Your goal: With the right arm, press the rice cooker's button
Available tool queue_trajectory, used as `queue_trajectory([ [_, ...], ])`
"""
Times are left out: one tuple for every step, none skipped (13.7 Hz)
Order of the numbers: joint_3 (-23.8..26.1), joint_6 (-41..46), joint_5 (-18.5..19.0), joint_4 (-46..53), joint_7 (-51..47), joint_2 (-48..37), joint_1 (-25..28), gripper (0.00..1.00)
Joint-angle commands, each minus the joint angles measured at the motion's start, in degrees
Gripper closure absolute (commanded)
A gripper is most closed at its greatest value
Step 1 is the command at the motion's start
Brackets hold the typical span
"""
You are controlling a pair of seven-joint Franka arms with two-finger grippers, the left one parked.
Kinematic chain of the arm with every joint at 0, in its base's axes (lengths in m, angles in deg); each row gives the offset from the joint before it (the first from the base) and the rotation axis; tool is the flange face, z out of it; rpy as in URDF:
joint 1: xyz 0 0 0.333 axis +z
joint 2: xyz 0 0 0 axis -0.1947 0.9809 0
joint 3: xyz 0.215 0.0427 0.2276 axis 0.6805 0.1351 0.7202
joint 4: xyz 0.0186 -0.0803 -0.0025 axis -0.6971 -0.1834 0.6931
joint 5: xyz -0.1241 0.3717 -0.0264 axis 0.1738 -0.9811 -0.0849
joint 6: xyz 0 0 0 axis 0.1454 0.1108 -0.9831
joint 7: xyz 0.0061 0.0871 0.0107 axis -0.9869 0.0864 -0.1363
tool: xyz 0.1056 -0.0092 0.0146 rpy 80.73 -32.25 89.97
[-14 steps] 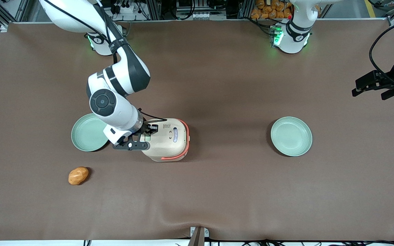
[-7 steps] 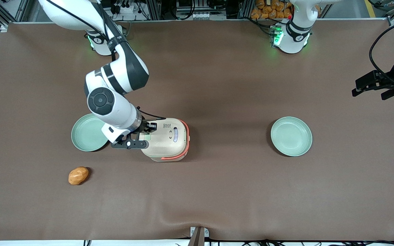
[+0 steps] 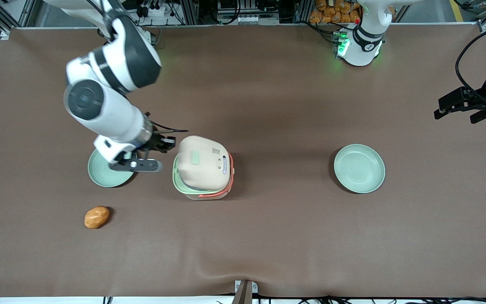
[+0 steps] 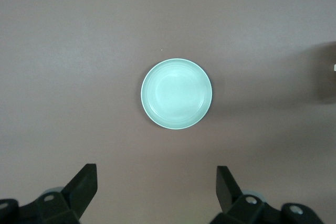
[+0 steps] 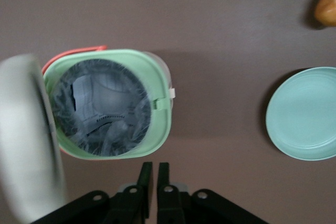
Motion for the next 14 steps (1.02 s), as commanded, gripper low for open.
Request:
queue_trajectory([
  [0.6, 0.41, 0.38, -0.62, 0.65, -1.55, -4.08, 0.0],
  [0.51, 0.58, 0.65, -0.97, 2.13, -2.51, -4.78, 0.0],
  [0.51, 0.76, 1.17, -1.5, 4.41, -3.21, -5.75, 0.0],
  [0.51, 1.02, 1.61, -1.85, 6.52, -4.0, -7.58, 0.0],
  [0.51, 1.54, 1.7, -2.12, 8.89, -4.53, -9.08, 0.0],
  [0.51, 2.42, 1.7, -2.2, 11.61, -5.32, -10.83, 0.0],
  [0.51, 3.39, 1.7, -2.21, 14.16, -6.02, -12.68, 0.0],
  [0.51, 4.09, 1.7, -2.21, 16.28, -6.73, -13.83, 0.0],
  [0.51, 4.97, 1.7, -2.21, 17.6, -7.52, -14.8, 0.0],
  [0.51, 6.11, 1.79, -2.21, 18.49, -8.4, -15.76, 0.0],
  [0.42, 6.9, 2.05, -2.21, 19.28, -9.36, -16.47, 0.0],
  [0.51, 7.87, 3.36, -2.29, 20.15, -10.24, -17.17, 0.0],
  [0.51, 8.83, 4.24, -2.29, 21.12, -11.03, -18.14, 0.0],
  [0.51, 9.45, 4.25, -2.73, 22.52, -12.09, -19.45, 0.0],
])
